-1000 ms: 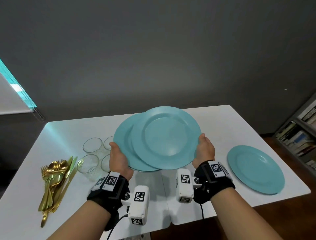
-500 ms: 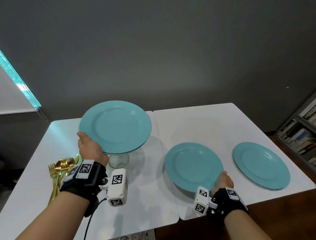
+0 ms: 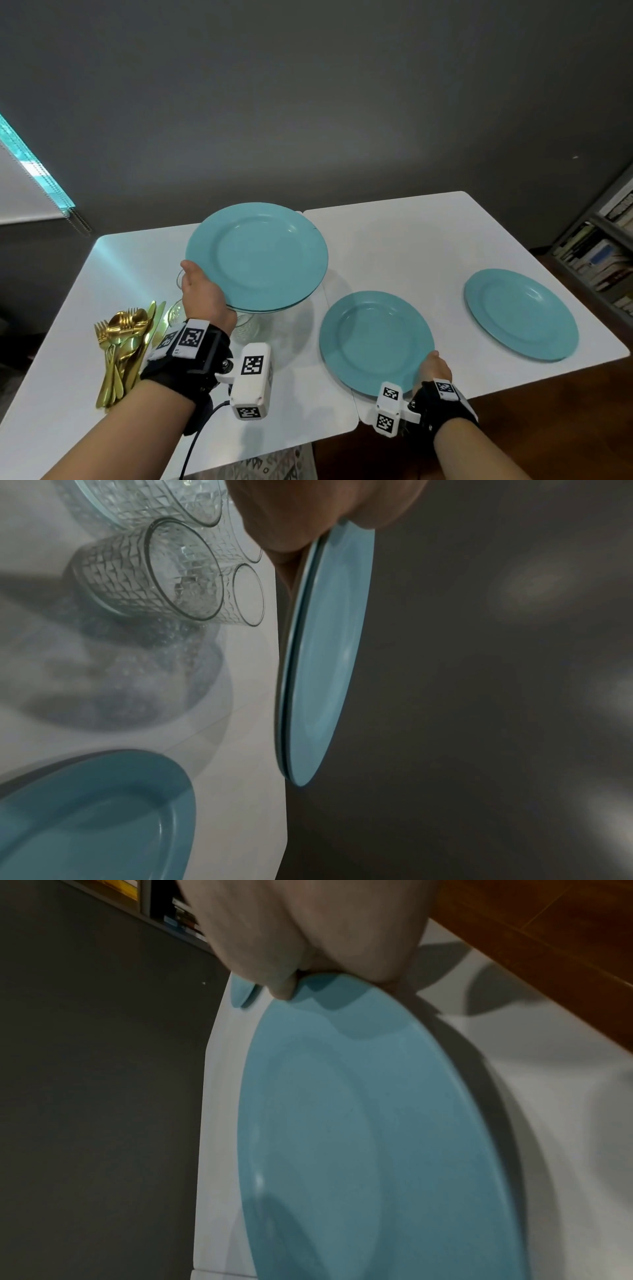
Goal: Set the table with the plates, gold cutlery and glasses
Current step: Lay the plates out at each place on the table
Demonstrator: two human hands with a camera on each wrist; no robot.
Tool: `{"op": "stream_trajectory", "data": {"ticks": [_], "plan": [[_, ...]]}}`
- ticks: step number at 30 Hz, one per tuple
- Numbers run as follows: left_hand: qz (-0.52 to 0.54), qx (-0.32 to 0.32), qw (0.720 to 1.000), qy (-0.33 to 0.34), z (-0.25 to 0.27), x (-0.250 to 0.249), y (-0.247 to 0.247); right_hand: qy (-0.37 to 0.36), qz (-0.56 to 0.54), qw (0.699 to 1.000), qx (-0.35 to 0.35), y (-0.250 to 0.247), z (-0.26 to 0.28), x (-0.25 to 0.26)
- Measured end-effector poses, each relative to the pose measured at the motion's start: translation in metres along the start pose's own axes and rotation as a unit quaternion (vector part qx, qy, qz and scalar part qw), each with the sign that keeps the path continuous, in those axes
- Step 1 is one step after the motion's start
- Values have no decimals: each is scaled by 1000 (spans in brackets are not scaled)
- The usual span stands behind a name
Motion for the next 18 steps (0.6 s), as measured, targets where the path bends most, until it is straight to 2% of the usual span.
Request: {"op": "stream_trajectory", "data": {"ticks": [2,3,6,9,14,18], "plan": [[38,33,999,-17,-2,3,5,23,5,1000,-9,-1,-1,-1],[38,37,999,-3,-1,2,6,24,3,1000,-14,-1,0,1],[64,41,997,-8,-4,5,6,47,4,999,5,0,6,5],[49,52,997,-9,-4,6,6,33,47,998,33,2,11,4],[53,71,996,5,4,2,9,14,111,991,73,0,-37,-25],[81,92,992,-5,2,3,13,4,181,980,78,-5,-4,-9]]}}
Point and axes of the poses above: each hand's wrist, its own z-axis away from the middle knuckle, its own y-axis out of the palm, x = y × z, the point moved 3 cm from there along -z, towards the middle knuckle, and after that the axes turned 9 degrees about -z, right-handed, at the moved point
